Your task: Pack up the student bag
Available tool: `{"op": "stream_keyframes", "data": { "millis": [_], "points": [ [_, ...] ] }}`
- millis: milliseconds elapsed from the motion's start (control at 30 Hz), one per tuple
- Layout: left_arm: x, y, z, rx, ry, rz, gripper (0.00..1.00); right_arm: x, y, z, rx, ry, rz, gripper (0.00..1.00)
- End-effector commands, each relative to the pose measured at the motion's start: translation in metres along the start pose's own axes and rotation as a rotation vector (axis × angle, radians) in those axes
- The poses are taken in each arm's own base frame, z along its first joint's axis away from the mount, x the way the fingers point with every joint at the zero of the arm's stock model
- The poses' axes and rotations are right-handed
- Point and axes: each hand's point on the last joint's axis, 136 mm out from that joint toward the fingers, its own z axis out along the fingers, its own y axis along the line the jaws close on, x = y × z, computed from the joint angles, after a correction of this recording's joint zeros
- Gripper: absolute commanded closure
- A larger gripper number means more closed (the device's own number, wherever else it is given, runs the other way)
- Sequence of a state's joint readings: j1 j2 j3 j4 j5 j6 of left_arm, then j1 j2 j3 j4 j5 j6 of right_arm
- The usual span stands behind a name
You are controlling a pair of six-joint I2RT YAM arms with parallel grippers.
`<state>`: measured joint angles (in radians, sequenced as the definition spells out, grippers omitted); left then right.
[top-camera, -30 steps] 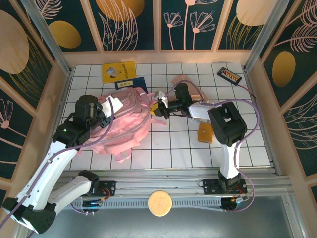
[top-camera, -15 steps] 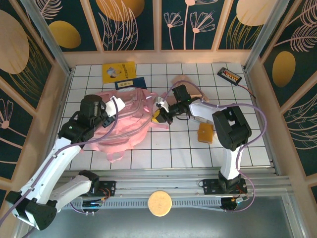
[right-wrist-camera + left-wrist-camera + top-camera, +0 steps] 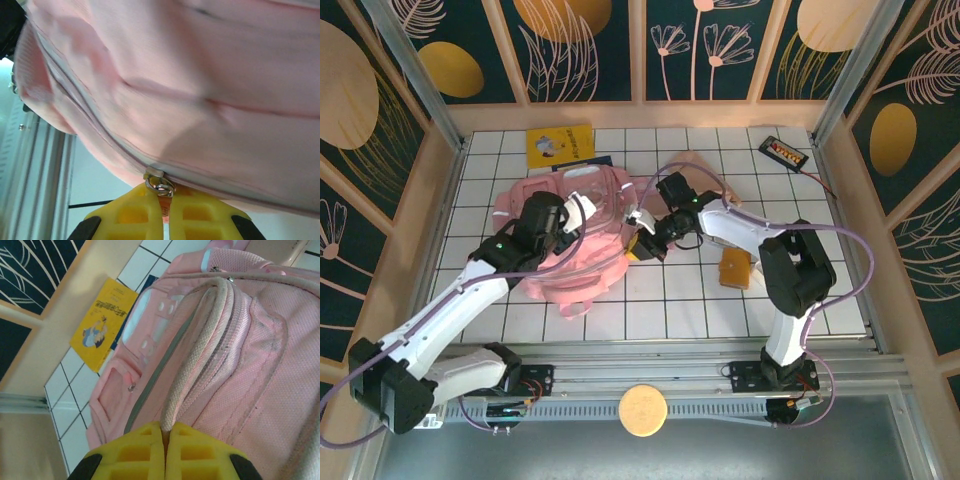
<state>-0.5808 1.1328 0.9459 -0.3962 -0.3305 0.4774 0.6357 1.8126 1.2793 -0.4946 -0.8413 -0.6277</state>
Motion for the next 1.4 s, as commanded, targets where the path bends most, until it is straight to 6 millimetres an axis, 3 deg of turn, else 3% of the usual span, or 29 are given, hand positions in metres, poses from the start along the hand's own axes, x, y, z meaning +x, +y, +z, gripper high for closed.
{"op": "stream_keyframes", "data": {
  "millis": [0, 100, 233, 433, 633, 800, 933, 1100, 1233, 1367],
  "points": [
    [-0.032, 0.028, 0.0, -0.121, -0.062, -0.183, 1.0, -0.004, 0.02, -0.007, 0.001, 0.05, 0.084, 1.0],
    [-0.041, 0.022, 0.009, -0.098, -0.028, -0.252, 1.0, -0.002, 0.018, -0.005, 0.028, 0.062, 0.19, 1.0],
    [-0.061, 0.01, 0.019, -0.094, -0.006, -0.301, 1.0, -0.014, 0.014, -0.011, 0.093, -0.026, 0.325, 1.0],
    [-0.08, -0.009, 0.036, -0.063, 0.029, -0.374, 1.0, -0.028, 0.004, -0.043, 0.184, -0.159, 0.49, 1.0],
    [-0.103, -0.018, 0.054, -0.011, 0.059, -0.544, 1.0, -0.031, 0.007, -0.034, 0.127, -0.218, 0.678, 1.0],
    [-0.125, -0.025, 0.074, 0.004, 0.116, -0.595, 1.0, -0.024, -0.002, -0.043, 0.229, -0.198, 0.714, 1.0],
    [-0.139, -0.014, 0.077, -0.031, 0.111, -0.595, 1.0, -0.023, -0.003, -0.063, 0.294, -0.222, 0.744, 1.0],
    [-0.147, -0.013, 0.08, -0.028, 0.115, -0.578, 1.0, -0.052, -0.002, -0.107, 0.302, -0.341, 0.778, 1.0],
    [-0.151, -0.02, 0.079, -0.039, 0.101, -0.548, 1.0, -0.067, 0.01, -0.104, 0.191, -0.312, 0.762, 1.0],
    [-0.146, -0.018, 0.073, -0.06, 0.074, -0.544, 1.0, -0.054, -0.006, -0.108, 0.184, -0.256, 0.811, 1.0]
  ]
}}
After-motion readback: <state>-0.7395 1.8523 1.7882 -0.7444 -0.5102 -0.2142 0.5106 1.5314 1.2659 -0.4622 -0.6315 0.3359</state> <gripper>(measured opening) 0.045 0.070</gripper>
